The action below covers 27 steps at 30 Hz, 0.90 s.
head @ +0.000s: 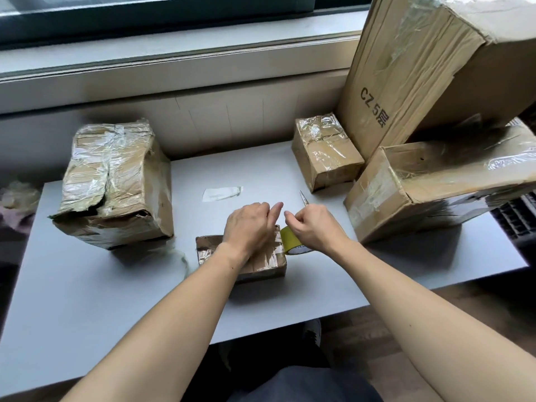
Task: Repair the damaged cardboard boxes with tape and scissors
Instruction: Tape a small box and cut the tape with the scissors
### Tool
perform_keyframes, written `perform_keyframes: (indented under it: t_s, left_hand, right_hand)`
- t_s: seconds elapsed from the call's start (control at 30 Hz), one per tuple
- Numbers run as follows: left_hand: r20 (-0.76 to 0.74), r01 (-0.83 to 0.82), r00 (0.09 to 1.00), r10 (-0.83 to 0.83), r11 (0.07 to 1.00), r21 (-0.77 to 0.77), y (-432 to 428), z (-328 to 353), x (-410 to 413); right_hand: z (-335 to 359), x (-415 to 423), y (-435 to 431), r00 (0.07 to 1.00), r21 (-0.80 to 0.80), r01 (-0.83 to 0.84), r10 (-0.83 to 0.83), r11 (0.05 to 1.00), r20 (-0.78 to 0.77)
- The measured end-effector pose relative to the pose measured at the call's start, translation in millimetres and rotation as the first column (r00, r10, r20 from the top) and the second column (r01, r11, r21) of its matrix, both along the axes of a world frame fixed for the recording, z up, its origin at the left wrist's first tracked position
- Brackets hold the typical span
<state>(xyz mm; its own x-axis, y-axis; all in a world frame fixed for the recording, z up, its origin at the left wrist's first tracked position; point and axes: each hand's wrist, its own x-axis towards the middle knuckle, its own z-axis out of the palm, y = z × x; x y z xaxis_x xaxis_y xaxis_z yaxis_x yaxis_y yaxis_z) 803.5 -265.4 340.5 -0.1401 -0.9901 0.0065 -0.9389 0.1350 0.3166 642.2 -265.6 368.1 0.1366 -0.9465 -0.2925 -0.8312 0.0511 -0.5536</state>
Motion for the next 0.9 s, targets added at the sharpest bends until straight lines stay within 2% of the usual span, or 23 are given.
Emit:
perform_keyframes:
  t_s: [0.07,0.13,0.27,0.47,0.53,0.63,0.7,0.77,0.87,0.9]
  left_hand:
    - [0.107,0.062,0.992,-0.063,0.998,0.013,0.8,-12.5,-6.2]
    - [0.173,0.069,0.983,-0.059,0.996,-0.049,7.1,-19.2,-3.7]
    - [0.195,0.019,0.981,0.014,0.986,-0.168,5.9,-25.7,-5.9]
    - [0.230,0.014,0.973,0.012,0.993,-0.114,3.2,-28.9,-5.2]
    - [0.236,-0.015,0.971,0.045,0.992,-0.125,-0.3,-26.5,-3.0]
    - [0.209,-0.047,0.975,0.074,0.991,-0.127,-1.1,-18.6,3.3]
    - [0.126,-0.093,0.987,0.103,0.992,-0.081,-2.5,-10.2,8.1]
    - [-0.056,-0.168,0.985,0.165,0.984,-0.054,-7.7,-0.5,15.5]
    - [-0.388,-0.288,0.894,0.224,0.951,-0.114,-12.3,25.6,24.3]
    - [-0.484,-0.339,0.838,0.251,0.935,-0.101,-12.5,33.0,25.4]
  right_hand:
    - [-2.3,-1.8,0.0,1.000,0.008,0.000,-0.001,1.000,0.013]
    - [-7.3,-1.7,2.0,1.000,0.030,0.003,-0.003,1.000,0.026]
    - [-23.3,-8.9,4.2,0.985,0.068,0.125,-0.132,0.990,0.114]
    - [-40.7,-12.8,4.7,0.869,0.201,0.366,-0.411,0.909,0.274]
    - [-37.6,-13.4,2.0,0.836,0.249,0.393,-0.456,0.885,0.304]
    - [-22.0,-9.2,-1.1,0.819,0.281,0.349,-0.437,0.894,0.372]
    - [-8.4,-3.8,-3.1,0.786,0.304,0.328,-0.437,0.894,0.437]
    - [8.4,2.2,-7.0,0.710,0.333,0.342,-0.474,0.879,0.521]
    - [39.6,11.3,-17.8,0.497,0.365,0.367,-0.511,0.856,0.701]
    - [50.5,16.1,-21.2,0.476,0.334,0.352,-0.475,0.874,0.740]
